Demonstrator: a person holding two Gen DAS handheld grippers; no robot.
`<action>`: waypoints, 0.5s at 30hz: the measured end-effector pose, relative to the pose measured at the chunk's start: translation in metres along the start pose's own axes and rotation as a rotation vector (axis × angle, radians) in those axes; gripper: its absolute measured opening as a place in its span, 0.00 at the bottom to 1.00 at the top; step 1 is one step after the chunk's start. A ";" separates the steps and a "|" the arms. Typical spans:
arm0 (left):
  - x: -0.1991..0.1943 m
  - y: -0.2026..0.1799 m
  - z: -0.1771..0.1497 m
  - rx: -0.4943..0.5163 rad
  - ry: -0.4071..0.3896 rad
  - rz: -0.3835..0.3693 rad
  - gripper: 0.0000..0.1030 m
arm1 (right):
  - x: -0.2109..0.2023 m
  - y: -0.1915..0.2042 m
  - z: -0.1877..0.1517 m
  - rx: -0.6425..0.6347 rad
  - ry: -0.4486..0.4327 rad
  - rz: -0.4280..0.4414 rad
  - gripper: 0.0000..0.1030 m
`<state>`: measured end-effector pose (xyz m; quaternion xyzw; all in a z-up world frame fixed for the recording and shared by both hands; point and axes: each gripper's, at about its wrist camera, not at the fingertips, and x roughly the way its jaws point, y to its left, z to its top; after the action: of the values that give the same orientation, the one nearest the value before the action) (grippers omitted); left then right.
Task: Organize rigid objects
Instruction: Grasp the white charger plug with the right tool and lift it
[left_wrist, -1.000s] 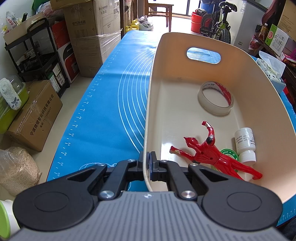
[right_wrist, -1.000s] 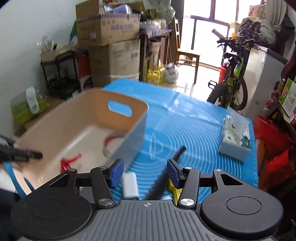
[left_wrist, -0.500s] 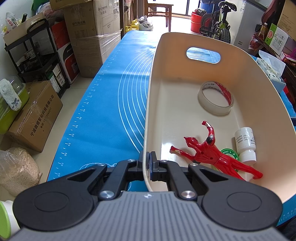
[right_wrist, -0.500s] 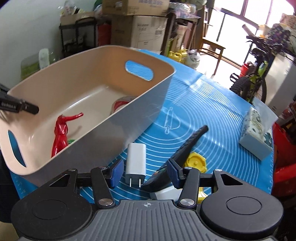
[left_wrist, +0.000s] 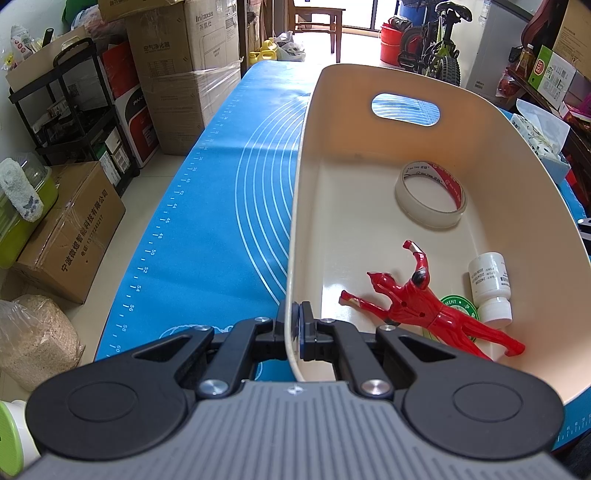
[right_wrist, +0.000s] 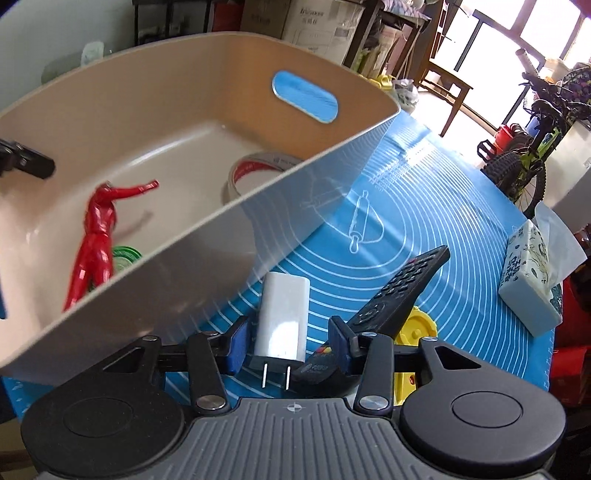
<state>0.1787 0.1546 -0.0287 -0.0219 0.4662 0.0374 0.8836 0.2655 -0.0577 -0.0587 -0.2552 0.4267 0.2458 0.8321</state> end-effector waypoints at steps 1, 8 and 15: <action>0.000 0.000 0.000 0.000 0.000 0.000 0.05 | 0.002 -0.001 0.000 0.006 0.005 0.008 0.52; 0.000 0.000 0.000 -0.001 0.000 0.000 0.05 | 0.001 -0.003 -0.005 0.065 -0.001 0.067 0.35; 0.000 0.000 0.000 -0.001 0.000 0.000 0.05 | -0.015 -0.012 -0.014 0.173 -0.053 0.068 0.35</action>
<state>0.1788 0.1547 -0.0287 -0.0223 0.4662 0.0376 0.8836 0.2570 -0.0780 -0.0509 -0.1611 0.4323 0.2428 0.8533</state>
